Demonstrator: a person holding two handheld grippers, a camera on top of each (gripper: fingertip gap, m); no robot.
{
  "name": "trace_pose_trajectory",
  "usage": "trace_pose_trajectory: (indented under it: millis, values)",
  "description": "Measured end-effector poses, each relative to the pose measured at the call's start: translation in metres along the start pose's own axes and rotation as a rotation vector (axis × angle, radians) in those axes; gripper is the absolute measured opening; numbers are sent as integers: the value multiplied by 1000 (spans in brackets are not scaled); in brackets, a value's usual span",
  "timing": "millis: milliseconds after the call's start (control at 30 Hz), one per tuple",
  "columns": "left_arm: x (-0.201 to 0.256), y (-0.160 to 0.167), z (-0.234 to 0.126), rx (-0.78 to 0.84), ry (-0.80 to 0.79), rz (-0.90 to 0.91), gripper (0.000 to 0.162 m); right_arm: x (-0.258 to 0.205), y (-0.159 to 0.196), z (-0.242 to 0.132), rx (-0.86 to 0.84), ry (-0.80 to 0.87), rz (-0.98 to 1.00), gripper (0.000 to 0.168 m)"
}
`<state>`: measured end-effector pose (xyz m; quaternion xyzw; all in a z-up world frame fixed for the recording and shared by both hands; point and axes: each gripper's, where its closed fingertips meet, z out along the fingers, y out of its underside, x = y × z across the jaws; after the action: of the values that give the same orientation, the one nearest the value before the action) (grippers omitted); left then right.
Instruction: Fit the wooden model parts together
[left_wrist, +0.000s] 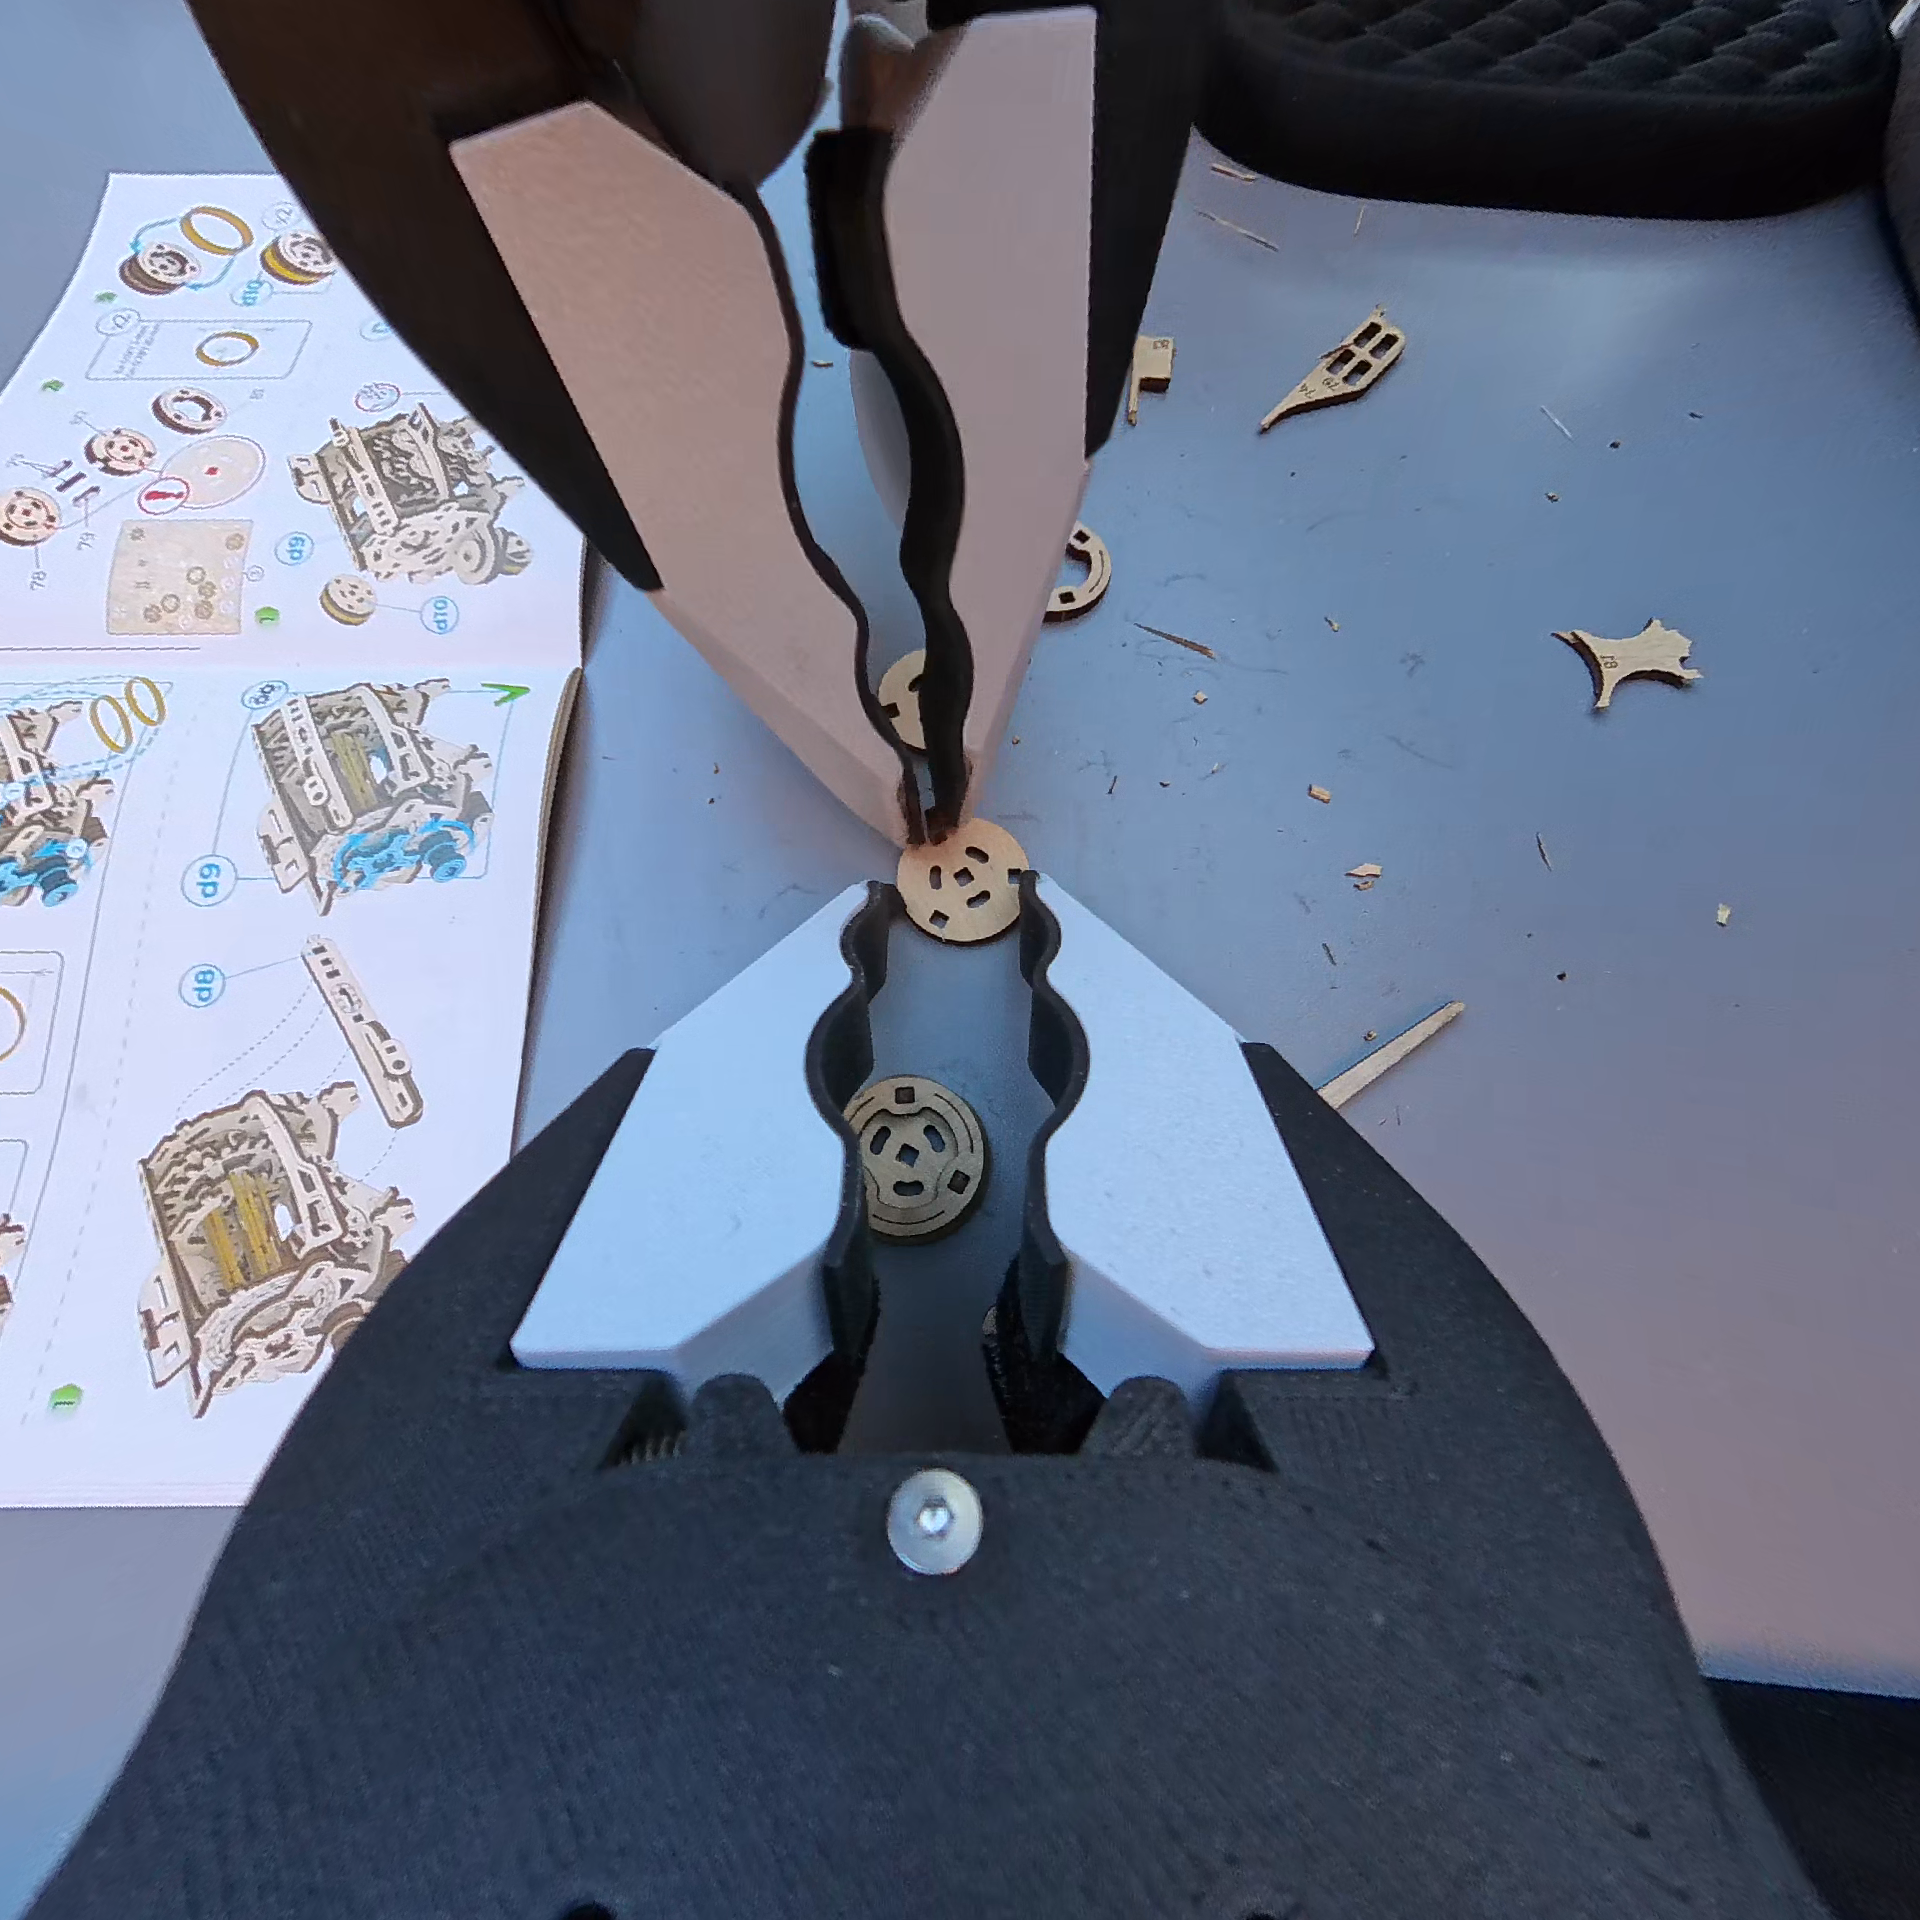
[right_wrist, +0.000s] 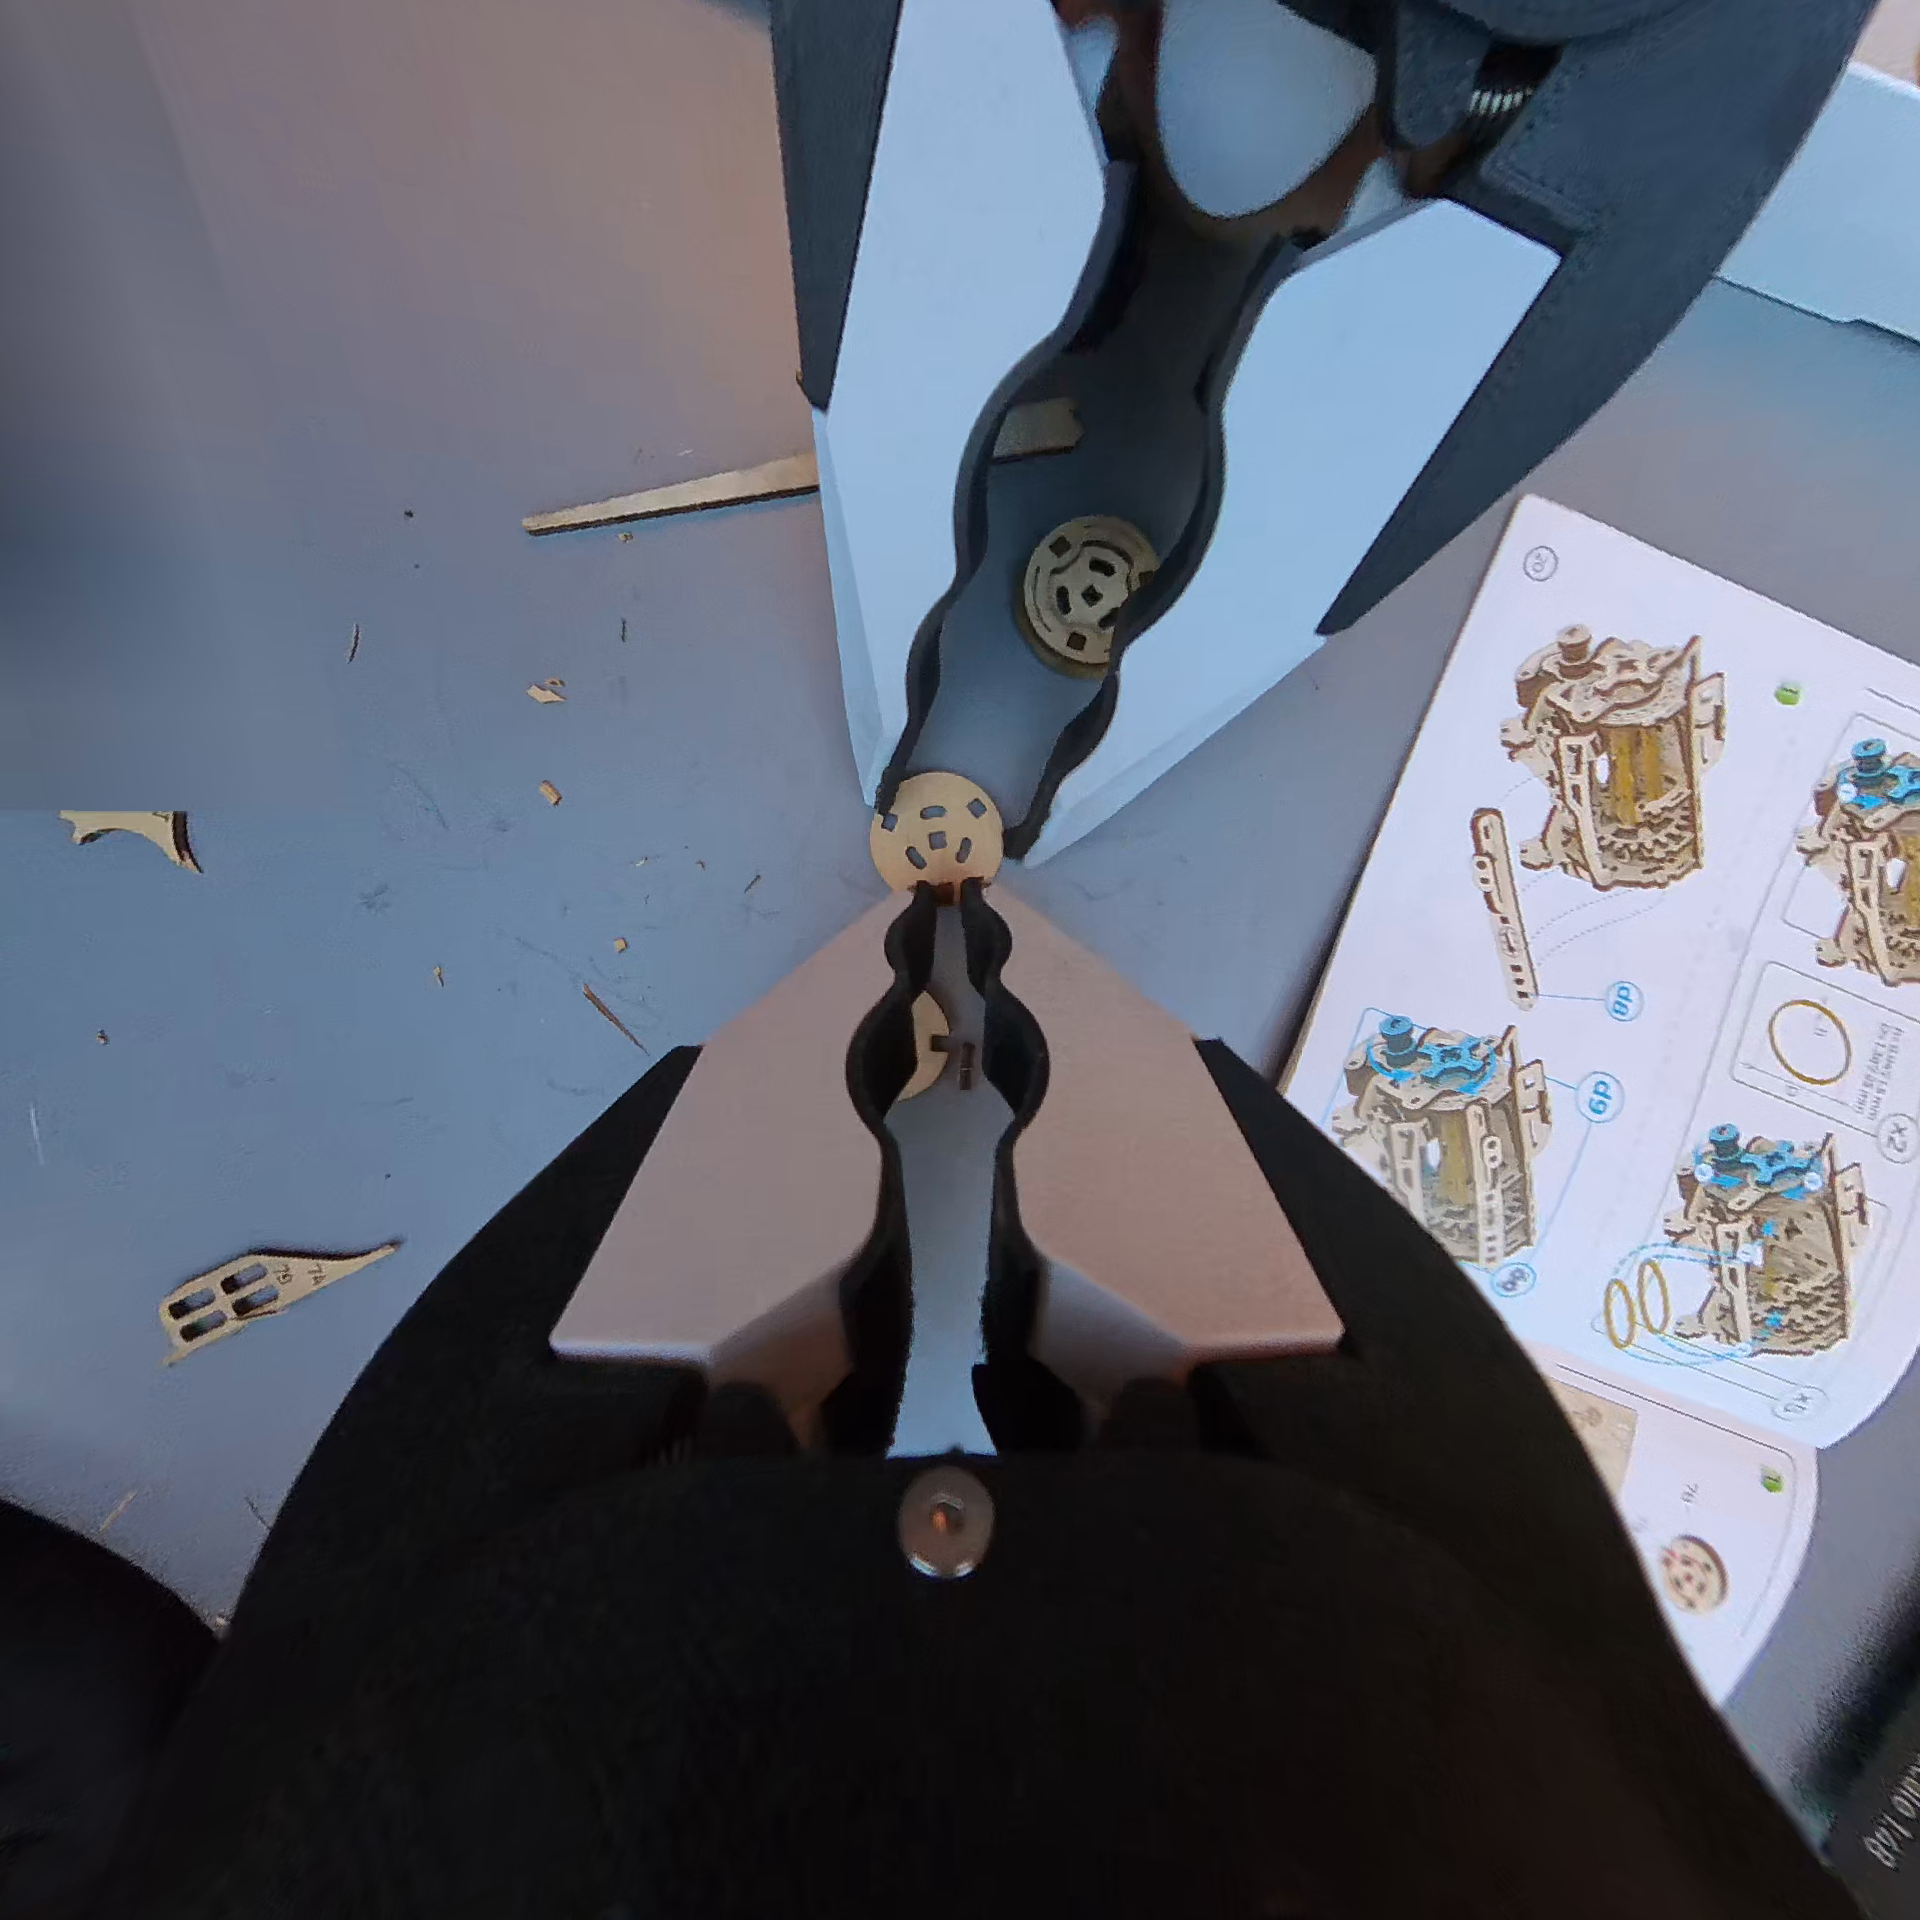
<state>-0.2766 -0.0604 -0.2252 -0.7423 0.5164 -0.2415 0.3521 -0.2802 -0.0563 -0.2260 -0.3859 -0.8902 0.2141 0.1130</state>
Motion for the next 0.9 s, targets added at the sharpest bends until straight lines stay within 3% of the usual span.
trace_pose_trajectory:
  millis: [300, 900]
  values:
    - [0, 0, 0, 0, 3, -3, 23, -1, 0, 0, 53, -3, 28, 1]
    - [0, 1, 1, -2, 13, -13, 24, -1, 0, 1, -83, 31, -49, 1]
